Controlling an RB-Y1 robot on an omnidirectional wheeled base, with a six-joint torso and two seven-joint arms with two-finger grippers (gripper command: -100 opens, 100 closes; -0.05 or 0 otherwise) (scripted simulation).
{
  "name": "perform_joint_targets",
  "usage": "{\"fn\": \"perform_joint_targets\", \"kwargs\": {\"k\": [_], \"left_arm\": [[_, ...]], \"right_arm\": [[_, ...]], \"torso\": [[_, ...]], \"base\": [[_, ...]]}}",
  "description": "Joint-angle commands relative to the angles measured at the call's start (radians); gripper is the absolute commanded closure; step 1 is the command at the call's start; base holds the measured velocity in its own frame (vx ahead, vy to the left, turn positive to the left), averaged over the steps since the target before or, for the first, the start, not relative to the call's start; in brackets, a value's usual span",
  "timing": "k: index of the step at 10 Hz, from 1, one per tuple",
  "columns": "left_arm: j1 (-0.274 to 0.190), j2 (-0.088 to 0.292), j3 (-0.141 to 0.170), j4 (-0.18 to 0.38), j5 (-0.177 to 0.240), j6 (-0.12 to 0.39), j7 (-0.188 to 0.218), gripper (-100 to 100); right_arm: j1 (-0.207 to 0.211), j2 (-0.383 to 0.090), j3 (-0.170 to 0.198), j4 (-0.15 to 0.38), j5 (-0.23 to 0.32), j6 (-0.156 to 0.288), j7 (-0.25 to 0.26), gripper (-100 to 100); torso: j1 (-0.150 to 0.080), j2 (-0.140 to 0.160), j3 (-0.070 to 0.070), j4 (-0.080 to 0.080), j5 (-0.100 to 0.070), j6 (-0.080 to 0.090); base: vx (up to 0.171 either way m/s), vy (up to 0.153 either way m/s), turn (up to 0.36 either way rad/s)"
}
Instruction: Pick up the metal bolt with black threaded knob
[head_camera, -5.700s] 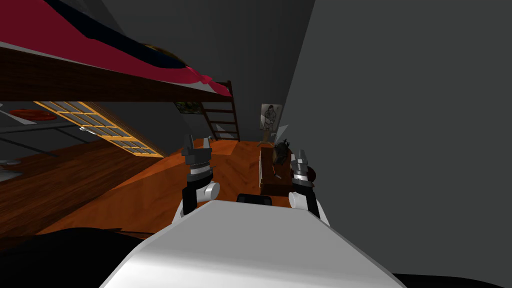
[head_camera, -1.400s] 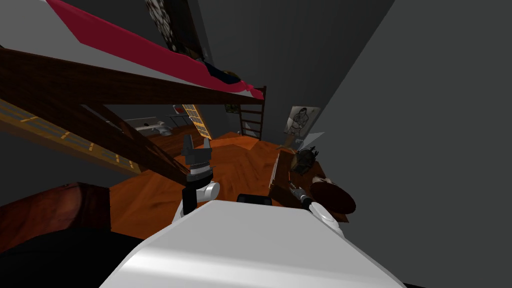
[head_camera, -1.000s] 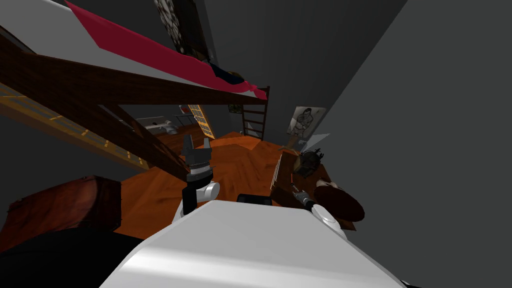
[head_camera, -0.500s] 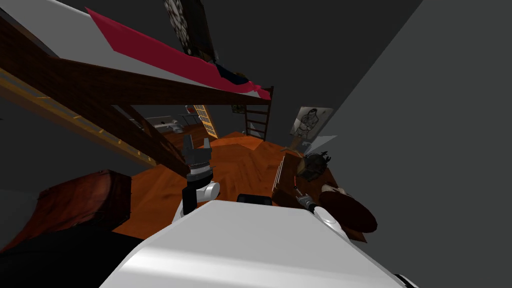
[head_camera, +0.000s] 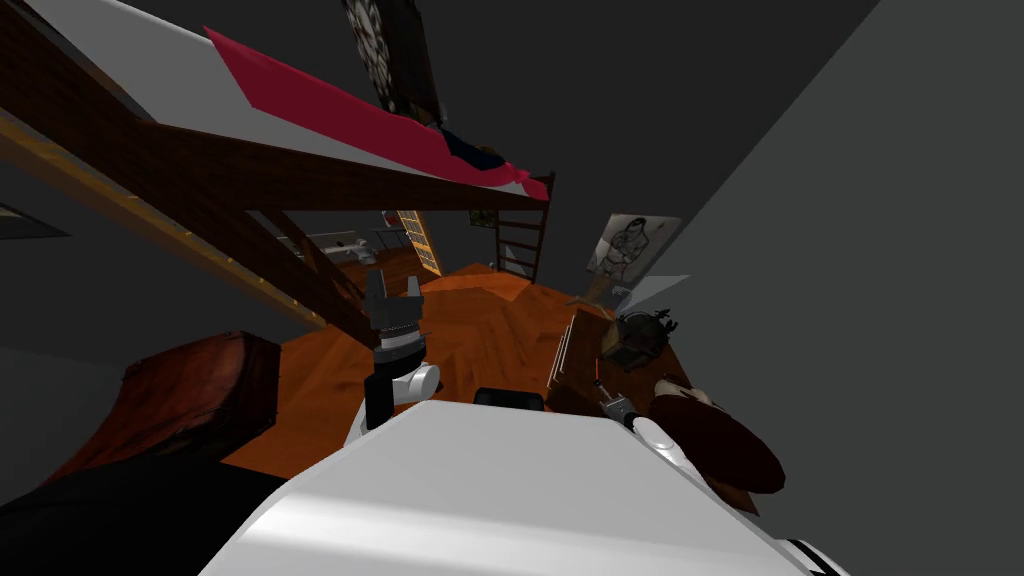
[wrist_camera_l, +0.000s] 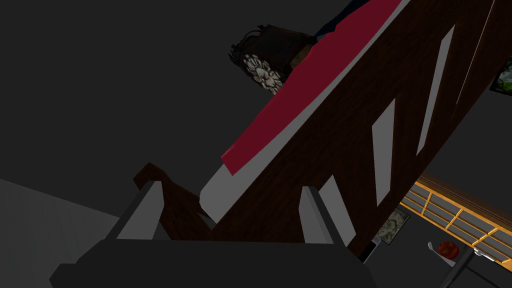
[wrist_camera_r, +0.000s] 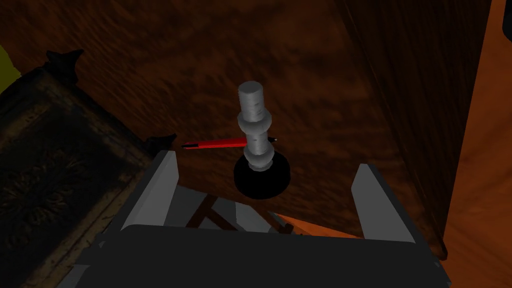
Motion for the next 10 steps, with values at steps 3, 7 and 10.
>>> {"fn": "perform_joint_targets", "kwargs": {"k": [3, 7, 10], "left_arm": [[0.0, 0.0, 0.0, 0.0, 0.0, 0.0, 0.0, 0], [0.0, 0.0, 0.0, 0.0, 0.0, 0.0, 0.0, 0], [0.0, 0.0, 0.0, 0.0, 0.0, 0.0, 0.0, 0]], "right_arm": [[-0.02, 0.001, -0.017, 0.066, 0.036, -0.003, 0.042, -100], [-0.032, -0.012, -0.011, 0.115, 0.083, 0.0, 0.047, -100], [-0.042, -0.021, -0.004, 0.162, 0.125, 0.001, 0.051, -100]], "torso": [[-0.001, 0.001, 0.001, 0.0, 0.0, 0.001], [-0.001, 0.001, 0.001, 0.0, 0.0, 0.0], [0.0, 0.0, 0.0, 0.0, 0.0, 0.0]], "base": [[0.031, 0.017, 0.033], [0.033, 0.013, 0.055], [0.055, 0.023, 0.074]]}}
